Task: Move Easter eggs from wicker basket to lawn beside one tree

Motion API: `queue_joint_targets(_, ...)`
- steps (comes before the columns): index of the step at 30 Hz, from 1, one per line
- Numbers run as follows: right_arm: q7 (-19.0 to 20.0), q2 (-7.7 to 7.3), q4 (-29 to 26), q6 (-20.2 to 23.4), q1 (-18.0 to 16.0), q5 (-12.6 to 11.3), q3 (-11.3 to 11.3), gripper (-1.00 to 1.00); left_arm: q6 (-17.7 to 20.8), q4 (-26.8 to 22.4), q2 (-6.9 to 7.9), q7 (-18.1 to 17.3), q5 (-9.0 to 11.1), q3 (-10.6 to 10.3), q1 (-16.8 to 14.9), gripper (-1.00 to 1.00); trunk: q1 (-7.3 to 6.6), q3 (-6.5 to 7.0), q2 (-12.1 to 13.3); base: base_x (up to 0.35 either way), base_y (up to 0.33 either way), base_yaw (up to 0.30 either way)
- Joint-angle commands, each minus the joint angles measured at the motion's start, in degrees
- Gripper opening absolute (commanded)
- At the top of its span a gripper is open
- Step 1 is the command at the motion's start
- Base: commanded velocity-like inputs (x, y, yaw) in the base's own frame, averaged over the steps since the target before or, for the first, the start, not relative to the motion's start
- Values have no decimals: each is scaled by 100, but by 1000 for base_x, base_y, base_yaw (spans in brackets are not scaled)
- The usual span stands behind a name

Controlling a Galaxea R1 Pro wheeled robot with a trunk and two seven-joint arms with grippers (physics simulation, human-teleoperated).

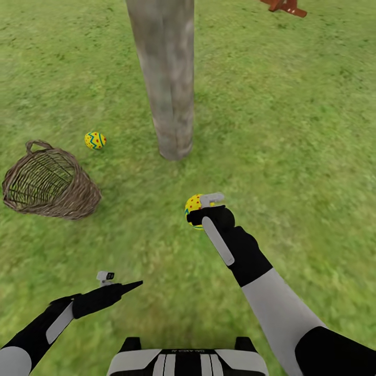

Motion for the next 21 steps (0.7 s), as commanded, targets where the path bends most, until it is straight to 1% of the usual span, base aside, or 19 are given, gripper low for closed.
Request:
queue_joint_targets(1, -57, 0, -4, 12, -3, -55, 8, -100, 60, 0, 8, -8, 50, -35, -5, 100, 2, -10, -1, 239, -149, 179)
queue_joint_targets(6, -57, 0, -4, 11, -3, -55, 15, -100, 60, 4, 10, -8, 59, -31, -5, 100, 2, -44, -1, 220, -113, 179)
queue_joint_targets(11, -65, 0, -12, 11, -3, -55, 20, -100, 59, 0, 33, -8, 84, -26, -5, 100, 2, -78, -1, 39, -27, 179)
queue_joint_targets(19, -66, 0, -10, 8, -3, -55, 22, -100, 60, -9, 18, -8, 85, -34, -5, 100, 2, -133, -1, 206, -235, 179)
queue_joint_targets(21, -66, 0, -11, 6, -3, -55, 22, -100, 60, 4, 16, -8, 85, -35, -5, 100, 2, -147, -1, 87, -94, 179)
